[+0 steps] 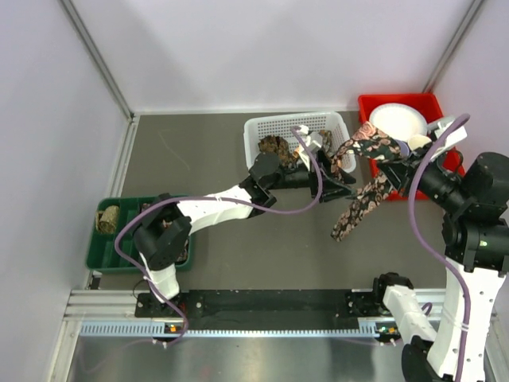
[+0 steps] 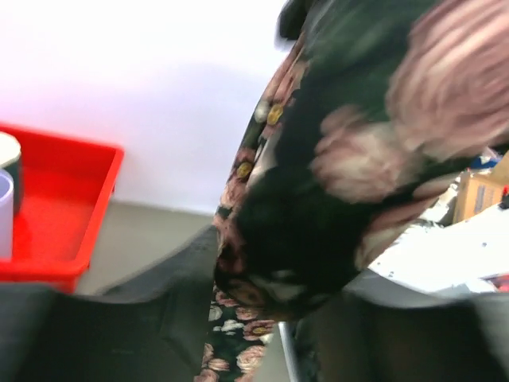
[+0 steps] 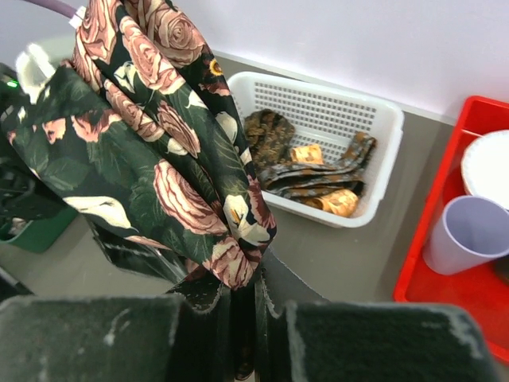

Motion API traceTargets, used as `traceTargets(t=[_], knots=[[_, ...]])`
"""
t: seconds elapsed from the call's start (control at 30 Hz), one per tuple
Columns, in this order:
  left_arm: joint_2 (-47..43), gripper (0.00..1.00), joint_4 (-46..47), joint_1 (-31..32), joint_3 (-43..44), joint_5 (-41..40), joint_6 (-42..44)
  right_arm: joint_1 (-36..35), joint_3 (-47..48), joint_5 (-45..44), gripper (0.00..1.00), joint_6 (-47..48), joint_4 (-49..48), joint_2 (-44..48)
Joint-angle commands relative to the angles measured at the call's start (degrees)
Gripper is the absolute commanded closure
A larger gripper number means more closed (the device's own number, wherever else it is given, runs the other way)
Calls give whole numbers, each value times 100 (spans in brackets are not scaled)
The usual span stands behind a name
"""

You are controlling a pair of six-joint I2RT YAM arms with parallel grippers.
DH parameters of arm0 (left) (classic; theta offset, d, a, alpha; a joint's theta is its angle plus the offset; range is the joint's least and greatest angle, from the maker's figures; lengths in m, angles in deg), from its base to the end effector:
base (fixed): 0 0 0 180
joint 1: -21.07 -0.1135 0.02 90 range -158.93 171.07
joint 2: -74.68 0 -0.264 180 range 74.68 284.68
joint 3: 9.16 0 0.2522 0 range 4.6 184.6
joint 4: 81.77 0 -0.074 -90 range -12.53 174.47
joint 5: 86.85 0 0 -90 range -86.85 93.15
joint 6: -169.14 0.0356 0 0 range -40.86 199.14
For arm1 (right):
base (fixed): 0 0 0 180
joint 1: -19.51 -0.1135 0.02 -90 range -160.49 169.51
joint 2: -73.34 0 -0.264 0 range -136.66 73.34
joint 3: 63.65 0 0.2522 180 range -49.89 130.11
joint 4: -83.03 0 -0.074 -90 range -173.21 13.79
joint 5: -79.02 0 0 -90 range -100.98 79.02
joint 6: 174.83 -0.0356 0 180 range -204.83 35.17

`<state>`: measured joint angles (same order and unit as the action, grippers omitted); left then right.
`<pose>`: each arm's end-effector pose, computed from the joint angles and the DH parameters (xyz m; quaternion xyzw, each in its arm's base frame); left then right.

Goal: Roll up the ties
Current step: Place the tie at the center of the board.

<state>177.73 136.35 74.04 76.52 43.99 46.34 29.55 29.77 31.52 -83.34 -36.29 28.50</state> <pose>0.2312 -0.3451 0.3311 0.3759 0.4740 -0.6701 0.4301 0.1004 0.0067 0.4678 -0.1732 0.7398 0.2216 0.6112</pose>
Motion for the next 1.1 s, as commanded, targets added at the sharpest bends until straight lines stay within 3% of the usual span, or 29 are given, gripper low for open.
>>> traceTargets(t=[0.0, 0.07, 0.1, 0.2, 0.27, 0.37, 0.43, 0.53, 0.57, 0.63, 0.77, 0.8, 0.9, 1.07], knots=[[84, 69, 745, 55, 383, 160, -377, 68, 331, -723, 100, 297, -17, 116], [338, 93, 693, 82, 524, 318, -263, 68, 568, -1093, 100, 814, 81, 2], [435, 100, 544, 91, 699, 328, -210, 68, 664, -1295, 100, 1095, 159, -68], [857, 100, -562, 117, 1103, 319, 290, 68, 1034, -1051, 100, 2537, 992, -516], [744, 100, -1630, 65, 1070, 188, 1123, 68, 982, -711, 100, 3361, 1362, -762], [165, 100, -2969, -259, 737, -154, 2292, 68, 640, -140, 100, 3822, 1742, -1254], [-406, 100, -4243, -523, 306, -260, 3186, 33, -35, 73, 100, 3648, 1140, -1317], [-1136, 100, -6045, -1059, -221, -664, 4591, -799, -1125, -284, 100, 3244, 330, -1168], [-1320, 100, -6406, -1287, -449, -987, 4902, -1603, -1380, -695, 100, 3104, -125, -1133], [-1804, 100, -7282, -1464, -661, -1437, 5700, -2249, -2066, -1049, 100, 2857, -690, -1158], [-2498, 100, -8210, -1929, -1196, -2158, 6881, -3428, -2692, -1805, 98, 2462, -1684, -1685], [-2717, 100, -8316, -2009, -1459, -2411, 7083, -3691, -2797, -1789, 94, 2435, -1851, -1782], [-3034, 100, -8685, -2343, -1830, -2764, 7821, -3851, -2851, -1692, 27, 2635, -1540, -2045], [-3370, 100, -8861, -2730, -2313, -3046, 8359, -3554, -2789, -2062, 16, 3558, -579, -2258]])
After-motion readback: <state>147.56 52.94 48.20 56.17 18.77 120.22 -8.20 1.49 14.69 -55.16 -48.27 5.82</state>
